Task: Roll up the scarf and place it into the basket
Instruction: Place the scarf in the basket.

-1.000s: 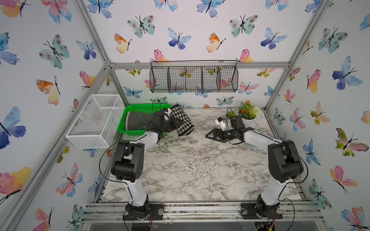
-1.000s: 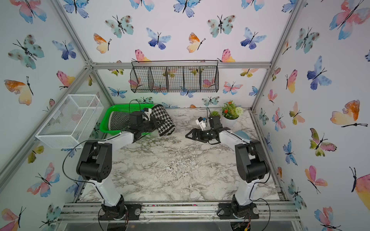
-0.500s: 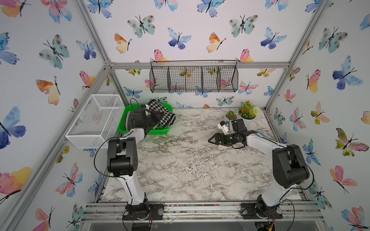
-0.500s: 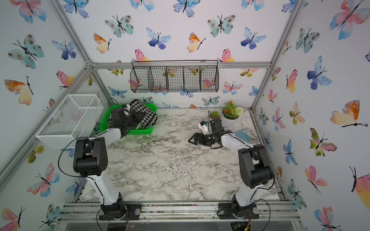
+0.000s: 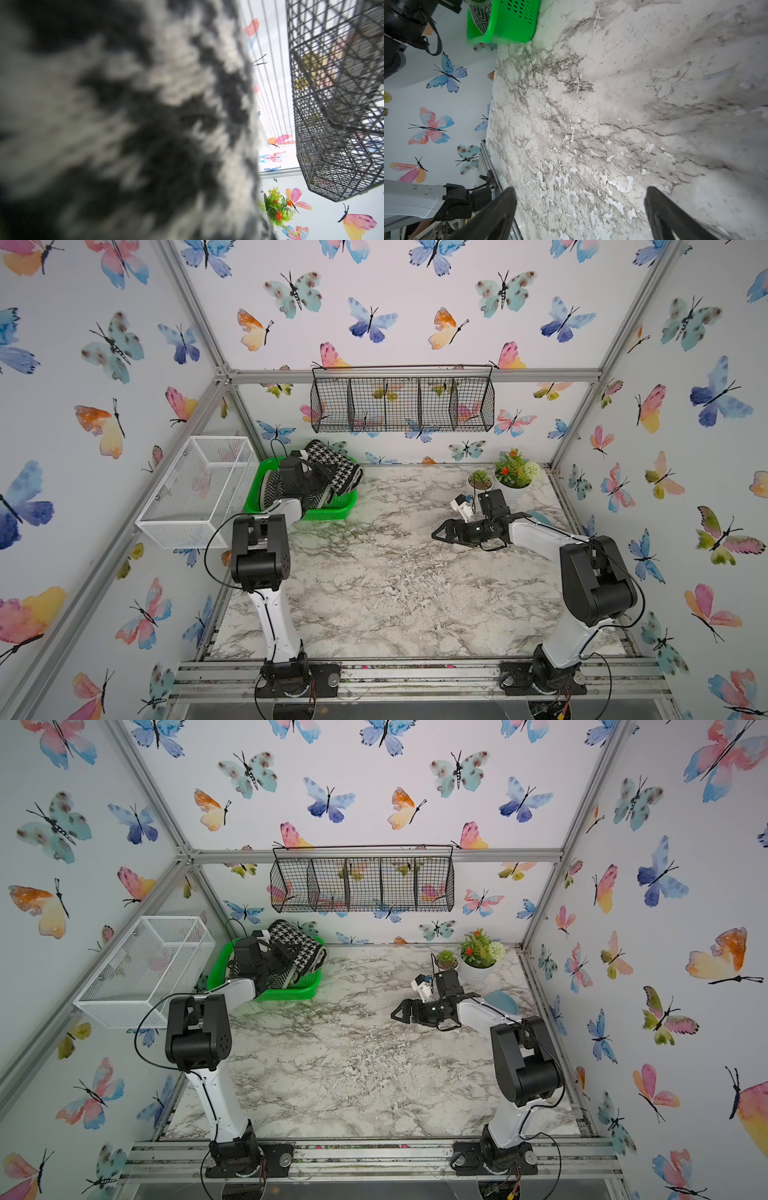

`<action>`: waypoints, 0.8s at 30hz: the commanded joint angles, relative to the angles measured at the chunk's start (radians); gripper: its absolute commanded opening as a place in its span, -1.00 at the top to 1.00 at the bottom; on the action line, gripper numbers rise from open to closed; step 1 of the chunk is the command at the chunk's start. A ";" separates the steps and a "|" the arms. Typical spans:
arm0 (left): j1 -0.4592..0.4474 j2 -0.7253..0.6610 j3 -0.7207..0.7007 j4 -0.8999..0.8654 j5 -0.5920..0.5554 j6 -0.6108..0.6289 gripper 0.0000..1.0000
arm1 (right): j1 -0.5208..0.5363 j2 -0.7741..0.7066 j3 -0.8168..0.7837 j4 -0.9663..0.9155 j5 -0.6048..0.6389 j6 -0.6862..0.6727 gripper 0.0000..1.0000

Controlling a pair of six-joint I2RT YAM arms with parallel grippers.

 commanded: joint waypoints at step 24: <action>0.023 0.030 -0.093 0.084 -0.031 0.072 1.00 | -0.003 0.134 -0.028 0.136 -0.075 0.061 -0.96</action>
